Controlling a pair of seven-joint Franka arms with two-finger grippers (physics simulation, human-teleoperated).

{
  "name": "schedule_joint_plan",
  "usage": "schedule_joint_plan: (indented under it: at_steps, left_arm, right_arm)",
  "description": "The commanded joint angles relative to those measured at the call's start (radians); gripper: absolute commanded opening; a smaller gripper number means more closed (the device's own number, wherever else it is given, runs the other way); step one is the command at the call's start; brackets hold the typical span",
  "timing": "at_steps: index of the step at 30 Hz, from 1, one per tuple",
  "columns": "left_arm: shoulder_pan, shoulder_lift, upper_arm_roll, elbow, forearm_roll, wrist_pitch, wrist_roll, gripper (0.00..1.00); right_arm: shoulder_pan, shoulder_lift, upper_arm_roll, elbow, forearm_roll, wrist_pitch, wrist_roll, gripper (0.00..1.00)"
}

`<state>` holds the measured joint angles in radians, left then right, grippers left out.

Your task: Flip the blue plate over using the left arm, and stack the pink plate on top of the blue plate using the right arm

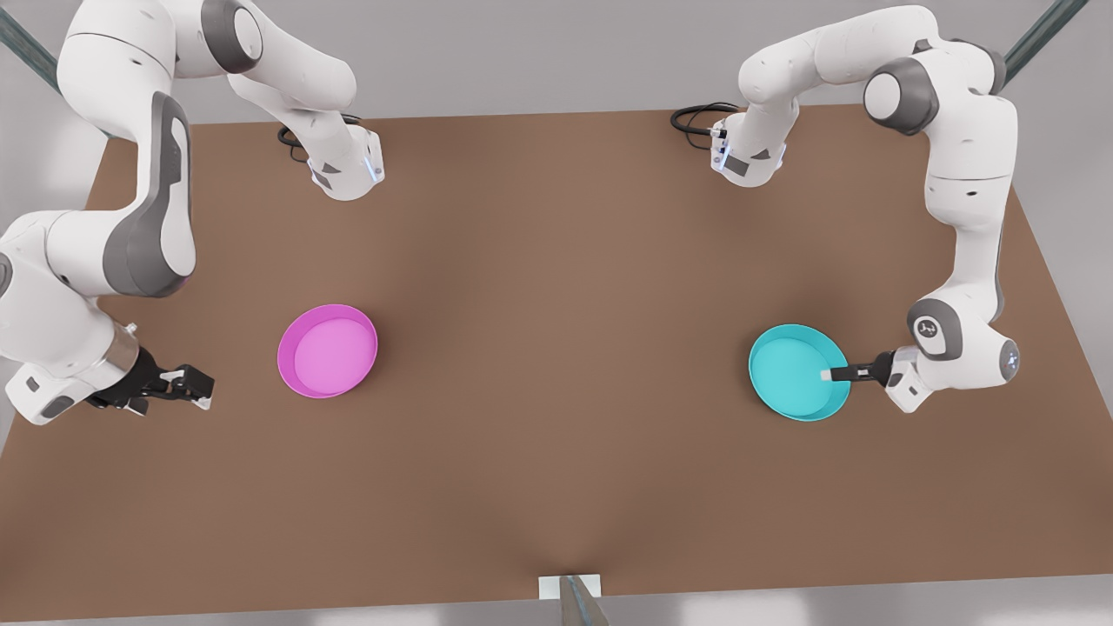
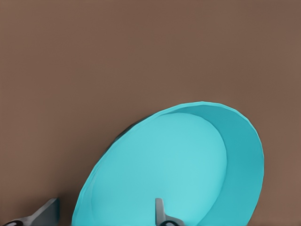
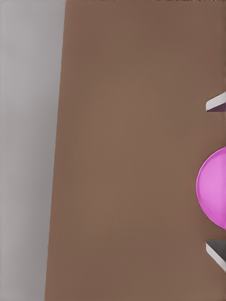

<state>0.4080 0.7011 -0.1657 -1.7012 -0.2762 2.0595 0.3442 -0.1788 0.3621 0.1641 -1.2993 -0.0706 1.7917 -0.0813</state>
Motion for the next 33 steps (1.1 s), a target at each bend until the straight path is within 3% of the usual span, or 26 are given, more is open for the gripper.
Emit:
schedule_joint_plan:
  at_steps: [1, 3, 11, 13, 22, 33]
  left_arm:
    - [0.000, 0.000, 0.000, 0.000, 0.000, 0.001, 0.001, 0.66]
    - [0.003, 0.006, 0.000, 0.000, 0.000, 0.011, 0.009, 0.52]
    - [0.002, 0.017, 0.001, 0.000, 0.002, 0.048, 0.009, 0.36]
    - [0.002, 0.021, 0.000, 0.000, 0.002, 0.051, 0.009, 0.22]
    - [0.000, 0.017, 0.001, 0.000, 0.009, 0.053, 0.009, 0.21]
    - [-0.046, -0.092, 0.000, -0.002, 0.008, -0.073, -0.014, 0.21]
  right_arm:
    - [0.001, 0.000, 0.000, 0.000, 0.000, 0.000, 0.000, 1.00]
    - [0.002, -0.002, 0.002, 0.000, 0.000, -0.002, 0.000, 1.00]
    - [0.009, 0.000, 0.002, 0.000, 0.000, 0.003, 0.000, 1.00]
    - [0.009, 0.000, 0.002, 0.000, -0.002, 0.003, 0.000, 1.00]
    - [0.009, 0.000, 0.002, 0.000, -0.002, 0.003, 0.000, 1.00]
    - [0.004, -0.006, 0.002, 0.000, -0.003, -0.005, 0.000, 1.00]
